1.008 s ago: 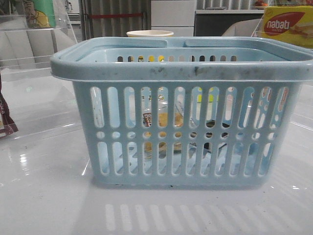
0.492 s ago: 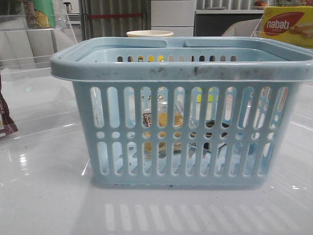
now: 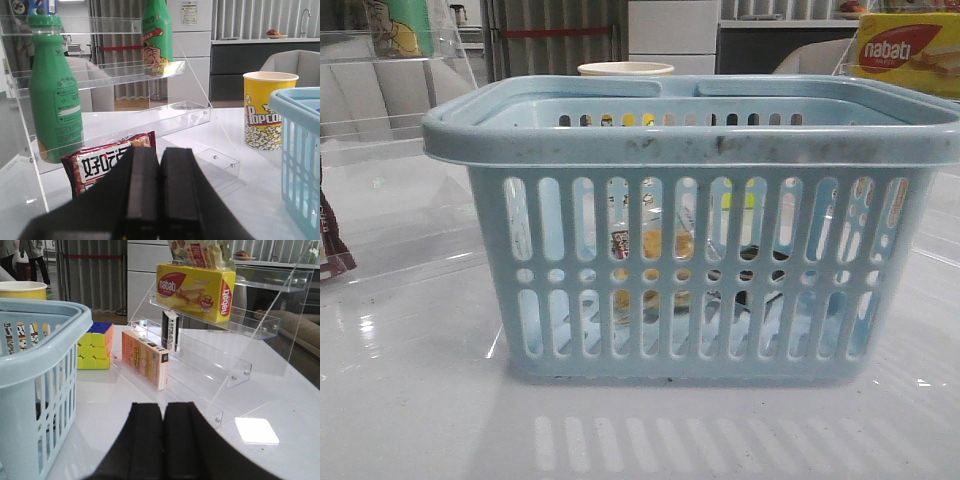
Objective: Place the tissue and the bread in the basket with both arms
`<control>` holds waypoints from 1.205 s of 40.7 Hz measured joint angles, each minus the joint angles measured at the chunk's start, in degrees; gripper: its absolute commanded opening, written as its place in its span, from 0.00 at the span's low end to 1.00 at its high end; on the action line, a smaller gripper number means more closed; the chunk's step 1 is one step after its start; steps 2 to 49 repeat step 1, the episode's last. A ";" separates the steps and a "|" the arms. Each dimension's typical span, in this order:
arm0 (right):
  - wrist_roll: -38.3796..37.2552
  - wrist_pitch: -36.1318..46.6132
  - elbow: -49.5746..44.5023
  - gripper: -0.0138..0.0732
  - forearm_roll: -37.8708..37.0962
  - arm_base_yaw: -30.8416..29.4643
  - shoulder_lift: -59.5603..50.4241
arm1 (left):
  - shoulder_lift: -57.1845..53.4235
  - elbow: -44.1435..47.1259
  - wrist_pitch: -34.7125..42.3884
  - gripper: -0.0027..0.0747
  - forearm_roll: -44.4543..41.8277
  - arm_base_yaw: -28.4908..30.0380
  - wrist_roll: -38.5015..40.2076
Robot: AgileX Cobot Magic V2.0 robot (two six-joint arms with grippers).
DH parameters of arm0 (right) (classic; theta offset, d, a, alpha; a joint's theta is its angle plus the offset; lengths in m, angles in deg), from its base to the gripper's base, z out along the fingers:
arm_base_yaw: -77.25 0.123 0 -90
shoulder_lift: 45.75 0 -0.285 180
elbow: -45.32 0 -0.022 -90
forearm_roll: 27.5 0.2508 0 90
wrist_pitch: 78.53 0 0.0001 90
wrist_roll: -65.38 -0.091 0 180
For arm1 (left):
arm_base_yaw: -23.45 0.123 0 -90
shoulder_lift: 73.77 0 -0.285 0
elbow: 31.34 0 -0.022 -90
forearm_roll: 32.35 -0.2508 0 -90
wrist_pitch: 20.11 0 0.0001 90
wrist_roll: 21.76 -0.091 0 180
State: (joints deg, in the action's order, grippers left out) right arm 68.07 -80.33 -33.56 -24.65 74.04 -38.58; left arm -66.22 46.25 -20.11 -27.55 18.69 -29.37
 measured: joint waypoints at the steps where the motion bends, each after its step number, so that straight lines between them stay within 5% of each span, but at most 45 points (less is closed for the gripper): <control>1: 0.00 0.00 0.00 0.22 0.00 0.00 0.00 | 0.00 0.00 0.00 0.15 0.00 0.00 0.00; 49: 0.00 0.00 0.00 0.22 0.00 0.00 0.00 | 0.00 0.00 0.00 0.15 0.00 0.00 0.00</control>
